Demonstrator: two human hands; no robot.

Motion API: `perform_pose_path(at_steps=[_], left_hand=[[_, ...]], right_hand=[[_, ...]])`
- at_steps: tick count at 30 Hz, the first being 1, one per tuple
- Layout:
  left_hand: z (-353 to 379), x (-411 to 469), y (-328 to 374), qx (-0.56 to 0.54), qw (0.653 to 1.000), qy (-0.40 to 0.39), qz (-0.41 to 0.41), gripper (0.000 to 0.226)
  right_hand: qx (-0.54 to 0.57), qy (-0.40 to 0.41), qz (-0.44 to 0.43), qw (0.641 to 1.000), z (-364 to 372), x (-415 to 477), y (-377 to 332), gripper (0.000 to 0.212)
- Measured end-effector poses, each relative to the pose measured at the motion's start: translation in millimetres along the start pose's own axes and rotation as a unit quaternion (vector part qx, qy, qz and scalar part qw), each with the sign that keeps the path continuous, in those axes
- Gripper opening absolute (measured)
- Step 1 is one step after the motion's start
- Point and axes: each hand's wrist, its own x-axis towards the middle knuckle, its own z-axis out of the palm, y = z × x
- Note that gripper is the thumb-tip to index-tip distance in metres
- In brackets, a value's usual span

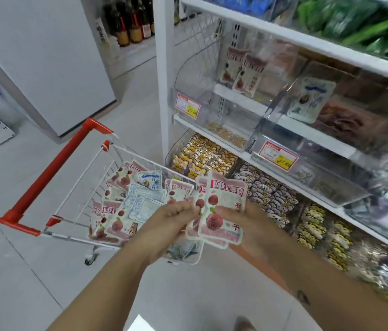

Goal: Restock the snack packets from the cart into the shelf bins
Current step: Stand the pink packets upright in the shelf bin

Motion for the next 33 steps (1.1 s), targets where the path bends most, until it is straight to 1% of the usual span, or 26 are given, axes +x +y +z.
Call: perform_pose_path(at_steps=[1,2,4,6,8,9,10,12,13,15,16,19,22,24,26,28,29,30,32,33], left_hand=[[7,3,6,0.058,0.998,0.014,0.026,0.041],[14,6,12,0.105,0.993,0.026,0.049,0.052],[28,12,20,0.144,0.985,0.038,0.088,0.063],[40,14,27,0.164,0.979,0.04,0.112,0.062],[50,14,34,0.146,0.983,0.023,0.109,0.062],[53,15,35,0.117,0.988,0.008,0.099,0.057],[55,15,38,0.083,0.993,-0.001,0.081,0.047],[57,14,45,0.039,0.998,-0.028,0.047,0.034],[57,13,49,0.038,0.997,-0.044,0.042,0.03],[54,15,56,0.082,0.993,-0.059,0.066,0.02],[52,15,60,0.112,0.989,-0.052,0.084,0.022],[39,20,71,0.145,0.983,-0.016,0.113,0.048],[17,28,82,0.131,0.983,-0.016,0.13,0.051],[1,34,95,0.144,0.979,-0.021,0.141,0.051],[-16,45,108,0.16,0.975,-0.024,0.154,0.053],[-29,61,123,0.191,0.966,-0.029,0.17,0.055],[-33,71,130,0.214,0.959,-0.031,0.182,0.055],[-35,81,138,0.238,0.95,-0.032,0.199,0.055],[-33,99,155,0.269,0.934,-0.017,0.235,0.055],[-31,109,165,0.278,0.927,-0.008,0.253,0.055]], right_hand=[[-0.014,-0.004,-0.006,1.0,-1,-5,-8,0.068],[-0.031,0.004,-0.015,0.999,-3,-11,-15,0.061],[-0.042,0.032,-0.021,0.998,-11,-21,-28,0.046],[-0.018,0.027,-0.021,0.999,-16,-31,-39,0.041],[-0.028,0.028,-0.019,0.999,-21,-38,-48,0.044],[-0.039,0.03,-0.018,0.999,-22,-40,-52,0.045],[-0.053,0.035,-0.019,0.998,-23,-41,-57,0.046],[-0.087,0.056,-0.029,0.994,-21,-43,-66,0.041],[-0.101,0.066,-0.038,0.992,-18,-42,-70,0.036],[-0.124,0.094,-0.06,0.986,-10,-37,-75,0.029],[-0.14,0.106,-0.071,0.982,-5,-33,-75,0.027],[-0.174,0.114,-0.099,0.973,15,-19,-76,0.023],[-0.207,0.117,-0.118,0.964,33,-6,-82,0.023],[-0.264,0.145,-0.156,0.941,37,4,-93,0.03],[-0.28,0.156,-0.194,0.927,40,15,-108,0.043],[-0.271,0.149,-0.197,0.93,41,28,-123,0.066],[-0.278,0.15,-0.193,0.929,43,35,-131,0.072],[-0.297,0.151,-0.199,0.921,45,40,-138,0.071],[-0.351,0.176,-0.232,0.89,49,51,-154,0.054],[-0.361,0.196,-0.256,0.875,50,57,-162,0.047]])
